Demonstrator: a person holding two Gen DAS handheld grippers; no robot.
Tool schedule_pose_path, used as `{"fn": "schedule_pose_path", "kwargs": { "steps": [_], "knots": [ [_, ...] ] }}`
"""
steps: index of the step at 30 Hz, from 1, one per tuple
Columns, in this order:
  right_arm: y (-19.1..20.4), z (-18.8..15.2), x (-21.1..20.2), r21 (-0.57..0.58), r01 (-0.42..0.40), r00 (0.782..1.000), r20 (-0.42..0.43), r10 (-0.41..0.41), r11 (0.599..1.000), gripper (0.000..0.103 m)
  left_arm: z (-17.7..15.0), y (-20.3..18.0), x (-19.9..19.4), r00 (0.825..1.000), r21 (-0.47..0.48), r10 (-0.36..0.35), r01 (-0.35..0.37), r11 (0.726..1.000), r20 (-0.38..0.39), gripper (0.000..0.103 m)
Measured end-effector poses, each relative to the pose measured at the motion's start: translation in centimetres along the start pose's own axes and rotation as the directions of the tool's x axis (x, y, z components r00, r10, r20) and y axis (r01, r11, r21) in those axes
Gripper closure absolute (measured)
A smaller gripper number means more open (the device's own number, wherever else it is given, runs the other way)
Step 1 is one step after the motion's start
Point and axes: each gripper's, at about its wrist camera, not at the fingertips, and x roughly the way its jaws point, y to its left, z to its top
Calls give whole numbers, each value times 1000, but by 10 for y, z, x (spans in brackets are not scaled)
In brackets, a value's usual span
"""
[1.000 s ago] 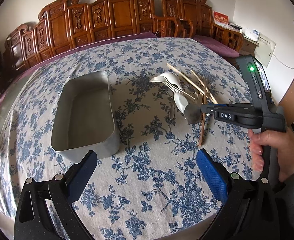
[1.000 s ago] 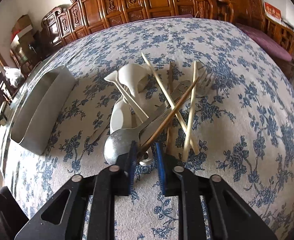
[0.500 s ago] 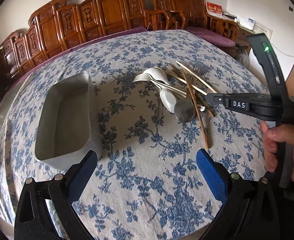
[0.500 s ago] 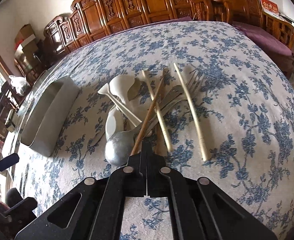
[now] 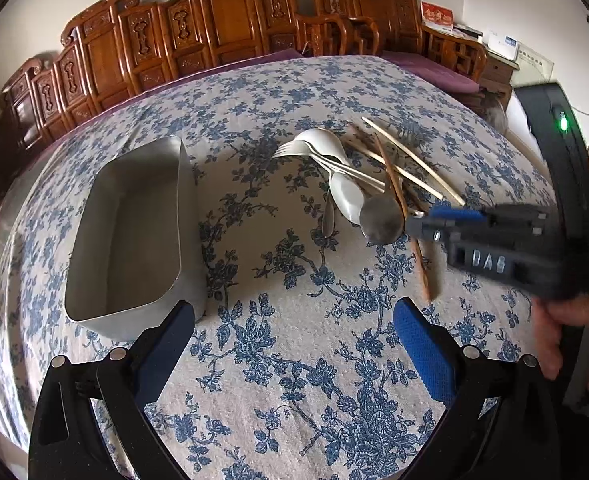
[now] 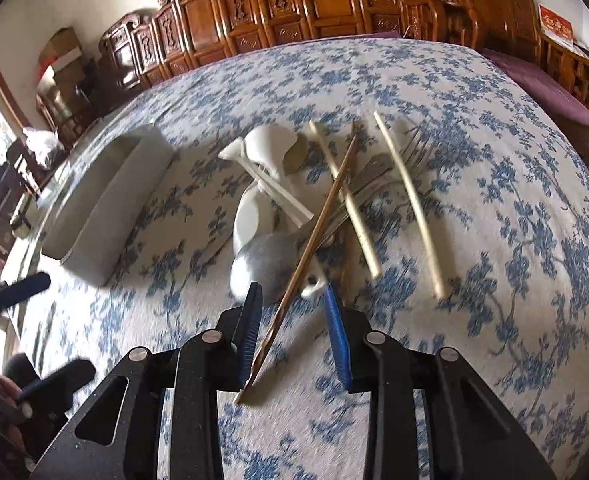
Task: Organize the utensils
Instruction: 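Move the left tool down over the utensil pile toward the white fork, then close the left gripper on the white plastic fork and lift it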
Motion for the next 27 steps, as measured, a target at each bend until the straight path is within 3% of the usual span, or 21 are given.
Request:
{"fn": "schedule_pose_path", "kwargs": {
  "steps": [3,5,7,11,21,27],
  "knots": [
    [9,-6,7,-38,37,999,-37,-38,999,69,-1,2,0,1000,-4,5,-5,1000,2,7],
    [10,-9,7,-53,61,997,-39,-63,997,78,0,3,1,1000,-3,10,-10,1000,2,7],
    [6,-10,5,-43,63,997,-44,-64,997,97,2,5,2,1000,-1,18,-18,1000,-1,7],
    [-4,-11,-2,-11,55,998,-41,-55,998,97,7,8,8,1000,2,23,-23,1000,-12,7],
    [-33,1,-29,39,51,997,59,-54,998,97,33,4,34,1000,-27,-3,2,1000,-26,7],
    [-43,5,-33,54,54,995,76,-58,997,97,48,-8,55,997,-63,-69,66,996,-44,22]
  ]
}}
